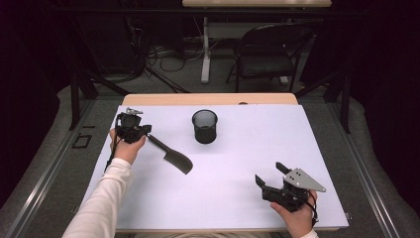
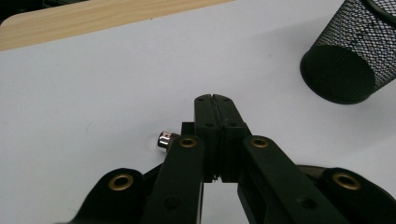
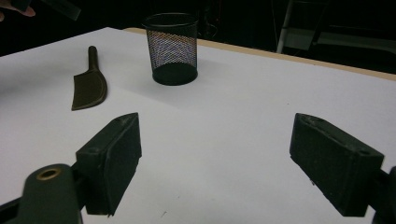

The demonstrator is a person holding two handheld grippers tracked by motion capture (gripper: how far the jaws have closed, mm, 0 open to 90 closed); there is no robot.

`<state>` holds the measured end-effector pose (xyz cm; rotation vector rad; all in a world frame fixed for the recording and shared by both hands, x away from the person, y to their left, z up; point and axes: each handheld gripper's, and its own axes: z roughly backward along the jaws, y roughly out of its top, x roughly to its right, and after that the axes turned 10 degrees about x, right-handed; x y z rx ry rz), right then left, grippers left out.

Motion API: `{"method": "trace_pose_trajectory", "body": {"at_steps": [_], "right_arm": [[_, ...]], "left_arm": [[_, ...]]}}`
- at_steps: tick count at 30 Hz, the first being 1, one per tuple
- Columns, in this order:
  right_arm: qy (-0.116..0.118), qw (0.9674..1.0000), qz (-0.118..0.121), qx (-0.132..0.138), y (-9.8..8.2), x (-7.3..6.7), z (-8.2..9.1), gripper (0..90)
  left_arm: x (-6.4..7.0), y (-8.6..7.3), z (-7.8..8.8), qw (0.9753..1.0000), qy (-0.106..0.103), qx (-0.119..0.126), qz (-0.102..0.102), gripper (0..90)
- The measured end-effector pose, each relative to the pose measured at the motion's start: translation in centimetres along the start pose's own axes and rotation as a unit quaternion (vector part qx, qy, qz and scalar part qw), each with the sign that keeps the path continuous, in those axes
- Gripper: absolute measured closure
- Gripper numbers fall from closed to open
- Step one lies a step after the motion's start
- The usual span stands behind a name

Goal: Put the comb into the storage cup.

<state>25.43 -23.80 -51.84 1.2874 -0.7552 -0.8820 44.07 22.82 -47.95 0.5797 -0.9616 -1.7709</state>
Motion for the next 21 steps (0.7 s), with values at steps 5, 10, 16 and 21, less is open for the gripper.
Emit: {"method": "trace_pose_trajectory", "body": {"at_steps": [5,10,16,21], "right_arm": [[0.000,1.0000,0.001,-0.002,0.0,0.0,0.0,16.5],[0.004,1.0000,0.002,0.001,-0.1,0.0,0.0,16.4],[0.002,1.0000,-0.002,0.005,0.0,-0.1,0.0,15.9],[0.003,1.0000,0.000,0.005,0.0,-0.3,0.0,15.3]], "left_arm": [[-0.1,-0.1,-0.5,1.0000,0.003,-0.001,0.004,90.0],[-0.3,-0.3,-1.5,0.9999,0.002,-0.011,0.005,90.0],[-0.4,-0.6,-2.4,0.9998,0.007,-0.016,0.005,90.0],[-0.7,-0.9,-3.0,0.9997,0.010,-0.021,0.007,90.0]]}}
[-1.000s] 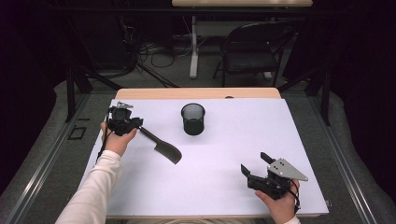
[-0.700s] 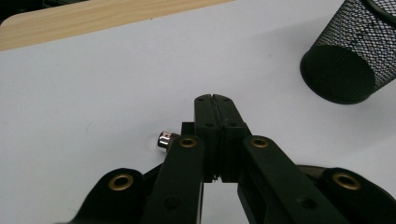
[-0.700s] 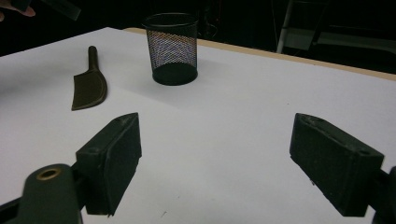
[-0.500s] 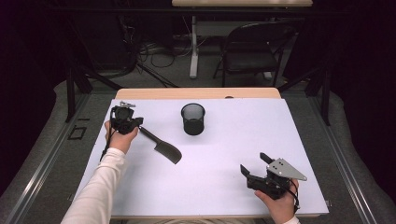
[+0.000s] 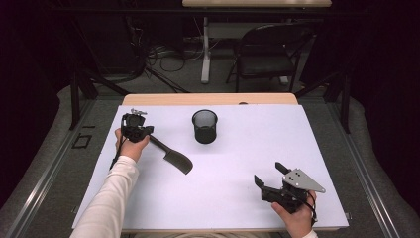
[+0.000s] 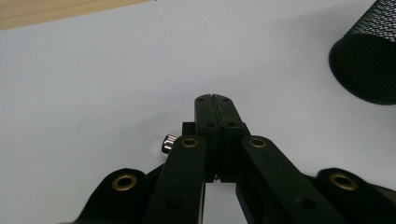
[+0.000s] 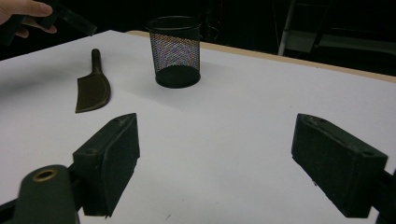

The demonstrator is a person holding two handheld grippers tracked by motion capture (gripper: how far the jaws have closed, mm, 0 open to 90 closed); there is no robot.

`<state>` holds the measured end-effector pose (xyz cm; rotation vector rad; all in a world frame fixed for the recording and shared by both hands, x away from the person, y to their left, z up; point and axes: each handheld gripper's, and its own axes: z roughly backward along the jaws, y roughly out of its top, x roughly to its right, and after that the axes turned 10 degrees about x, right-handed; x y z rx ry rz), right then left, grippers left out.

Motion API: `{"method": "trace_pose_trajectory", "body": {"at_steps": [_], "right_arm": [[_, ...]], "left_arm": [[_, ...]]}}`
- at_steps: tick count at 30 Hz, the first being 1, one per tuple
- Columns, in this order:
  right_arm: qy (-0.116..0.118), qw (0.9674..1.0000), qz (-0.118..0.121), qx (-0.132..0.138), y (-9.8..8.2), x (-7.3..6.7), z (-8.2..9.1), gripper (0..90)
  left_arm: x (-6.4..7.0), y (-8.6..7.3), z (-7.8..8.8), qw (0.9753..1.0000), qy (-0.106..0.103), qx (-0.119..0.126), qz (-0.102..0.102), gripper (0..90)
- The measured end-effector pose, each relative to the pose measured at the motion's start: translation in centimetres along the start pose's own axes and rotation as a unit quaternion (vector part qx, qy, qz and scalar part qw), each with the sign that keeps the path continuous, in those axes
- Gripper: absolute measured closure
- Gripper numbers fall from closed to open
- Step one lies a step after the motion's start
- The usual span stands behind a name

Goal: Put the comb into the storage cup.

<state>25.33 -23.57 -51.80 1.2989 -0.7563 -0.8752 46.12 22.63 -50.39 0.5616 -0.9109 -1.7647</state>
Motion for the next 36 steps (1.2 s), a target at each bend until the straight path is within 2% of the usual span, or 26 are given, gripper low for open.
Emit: {"method": "trace_pose_trajectory", "body": {"at_steps": [11,21,26,28,36], "right_arm": [[0.002,1.0000,0.000,-0.002,0.0,-0.1,0.0,15.3],[0.004,1.0000,0.002,-0.004,0.0,-0.1,-0.1,15.3],[0.003,1.0000,0.003,-0.005,0.0,-0.1,0.0,15.3],[0.005,1.0000,0.002,-0.005,0.0,-0.1,0.0,15.3],[0.006,1.0000,0.002,-0.007,-0.1,-0.2,-0.1,15.4]], "left_arm": [[-0.5,-0.4,-1.5,0.9998,0.004,-0.012,0.015,90.0],[-0.1,-1.0,-2.9,0.9996,0.005,-0.027,0.004,90.0],[0.1,-1.2,-3.4,0.9995,0.006,-0.032,0.006,90.0],[0.4,-1.4,-3.8,0.9990,0.011,-0.042,-0.009,90.0],[0.4,-1.6,-3.9,0.9989,0.011,-0.045,-0.010,90.0]]}}
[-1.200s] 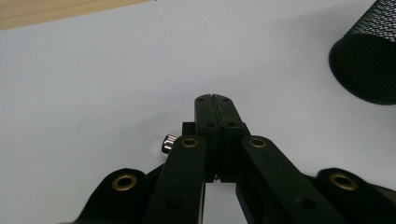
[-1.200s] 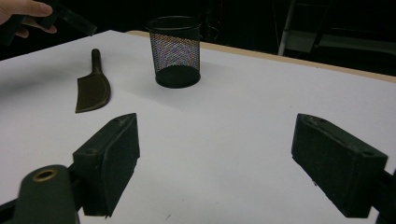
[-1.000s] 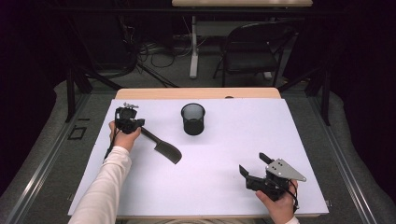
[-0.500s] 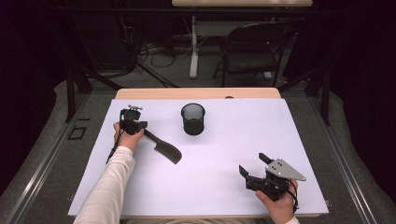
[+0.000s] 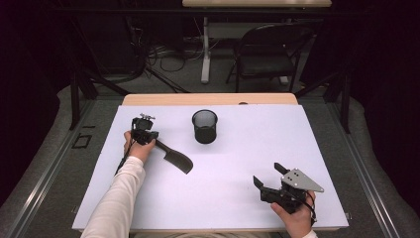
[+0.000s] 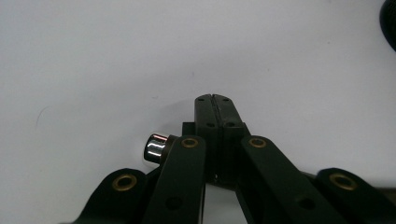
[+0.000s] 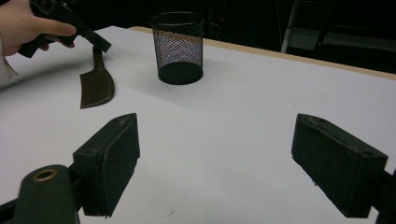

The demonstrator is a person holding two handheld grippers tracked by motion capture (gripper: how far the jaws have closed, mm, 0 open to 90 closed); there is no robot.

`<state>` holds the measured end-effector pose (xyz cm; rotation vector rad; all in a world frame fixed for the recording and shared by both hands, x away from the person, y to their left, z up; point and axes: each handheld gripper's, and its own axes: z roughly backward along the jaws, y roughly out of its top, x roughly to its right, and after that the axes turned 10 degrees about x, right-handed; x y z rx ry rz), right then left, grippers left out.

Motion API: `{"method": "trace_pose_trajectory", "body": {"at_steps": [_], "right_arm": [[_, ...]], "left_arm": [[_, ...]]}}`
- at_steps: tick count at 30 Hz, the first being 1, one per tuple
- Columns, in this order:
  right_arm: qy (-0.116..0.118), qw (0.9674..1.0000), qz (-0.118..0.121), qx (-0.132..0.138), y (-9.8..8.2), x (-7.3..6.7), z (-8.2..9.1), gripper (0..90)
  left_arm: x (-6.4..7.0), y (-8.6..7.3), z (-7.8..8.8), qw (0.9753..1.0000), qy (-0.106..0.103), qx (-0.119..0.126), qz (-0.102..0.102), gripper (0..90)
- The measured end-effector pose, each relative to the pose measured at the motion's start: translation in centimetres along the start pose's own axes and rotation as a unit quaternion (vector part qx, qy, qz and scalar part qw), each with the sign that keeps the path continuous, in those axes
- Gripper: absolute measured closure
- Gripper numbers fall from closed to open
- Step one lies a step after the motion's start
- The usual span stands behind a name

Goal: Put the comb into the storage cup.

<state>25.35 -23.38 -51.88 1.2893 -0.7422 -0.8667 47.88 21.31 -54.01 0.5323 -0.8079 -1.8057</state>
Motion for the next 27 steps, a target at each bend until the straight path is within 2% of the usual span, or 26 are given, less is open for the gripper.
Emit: {"method": "trace_pose_trajectory", "body": {"at_steps": [4,18,21,27], "right_arm": [[0.001,1.0000,-0.001,-0.002,0.0,-0.1,-0.1,15.4],[0.000,1.0000,0.001,-0.001,0.0,0.1,0.0,15.4],[-0.001,1.0000,0.000,-0.002,0.0,0.1,0.0,15.4],[-0.002,1.0000,-0.001,0.000,0.0,0.1,0.0,15.4]], "left_arm": [[-0.1,-0.1,0.0,1.0000,0.002,-0.005,-0.002,90.0],[-0.5,-0.9,0.6,0.9998,-0.014,-0.016,-0.006,90.0],[-0.4,-1.1,0.7,0.9996,-0.013,-0.021,-0.017,90.0],[-0.6,-1.5,1.0,0.9994,-0.020,-0.023,-0.018,90.0]]}}
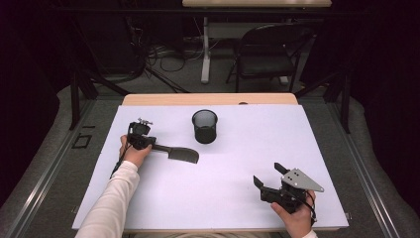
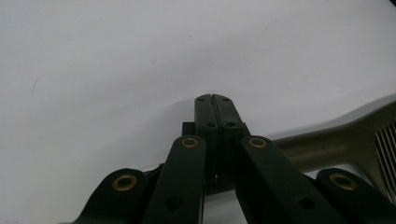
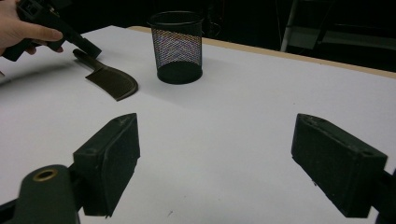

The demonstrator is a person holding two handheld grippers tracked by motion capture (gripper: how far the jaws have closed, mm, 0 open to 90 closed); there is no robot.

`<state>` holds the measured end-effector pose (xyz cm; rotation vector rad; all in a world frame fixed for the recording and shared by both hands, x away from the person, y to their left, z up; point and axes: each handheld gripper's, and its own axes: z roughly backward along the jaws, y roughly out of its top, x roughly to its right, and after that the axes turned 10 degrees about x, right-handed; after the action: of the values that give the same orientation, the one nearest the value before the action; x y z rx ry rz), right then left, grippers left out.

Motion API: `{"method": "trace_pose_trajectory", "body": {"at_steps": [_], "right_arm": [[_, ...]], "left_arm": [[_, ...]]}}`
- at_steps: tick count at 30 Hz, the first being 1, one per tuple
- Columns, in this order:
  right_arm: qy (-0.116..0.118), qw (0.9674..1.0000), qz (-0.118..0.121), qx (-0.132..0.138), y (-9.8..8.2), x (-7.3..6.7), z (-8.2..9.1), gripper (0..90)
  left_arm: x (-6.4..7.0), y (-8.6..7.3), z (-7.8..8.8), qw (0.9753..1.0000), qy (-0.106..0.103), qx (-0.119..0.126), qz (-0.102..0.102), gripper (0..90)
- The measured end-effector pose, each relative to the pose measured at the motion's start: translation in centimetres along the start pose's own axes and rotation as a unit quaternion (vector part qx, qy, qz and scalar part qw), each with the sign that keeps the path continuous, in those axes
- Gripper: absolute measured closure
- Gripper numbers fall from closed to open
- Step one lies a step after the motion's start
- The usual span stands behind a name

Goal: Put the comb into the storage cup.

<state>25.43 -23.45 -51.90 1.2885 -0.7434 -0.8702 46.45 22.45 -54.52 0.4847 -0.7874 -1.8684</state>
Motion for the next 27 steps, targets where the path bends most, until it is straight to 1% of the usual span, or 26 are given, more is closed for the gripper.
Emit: {"method": "trace_pose_trajectory", "body": {"at_steps": [3,5,7,9,22,27], "right_arm": [[0.000,1.0000,0.001,-0.001,0.0,0.0,0.0,15.4],[0.000,1.0000,0.000,-0.001,0.0,0.0,0.0,15.4],[0.000,1.0000,-0.001,-0.001,0.0,0.0,0.0,15.5],[-0.001,1.0000,-0.002,0.000,0.0,0.0,0.0,15.4],[-0.001,1.0000,-0.002,0.000,0.0,0.0,0.0,15.4],[-0.003,1.0000,-0.001,0.000,0.0,0.0,0.0,15.4]], "left_arm": [[-0.3,-0.4,0.1,1.0000,-0.004,-0.001,0.005,90.0],[-0.5,-0.6,0.2,0.9999,-0.009,0.003,0.011,90.0],[-0.5,-0.6,0.2,0.9999,-0.008,0.003,0.013,90.0],[-0.5,-0.7,0.4,0.9999,-0.010,0.002,0.008,90.0],[-0.3,-1.6,1.0,0.9997,-0.022,0.010,0.005,90.0],[-0.2,-1.8,1.3,0.9996,-0.025,0.008,-0.005,90.0]]}}
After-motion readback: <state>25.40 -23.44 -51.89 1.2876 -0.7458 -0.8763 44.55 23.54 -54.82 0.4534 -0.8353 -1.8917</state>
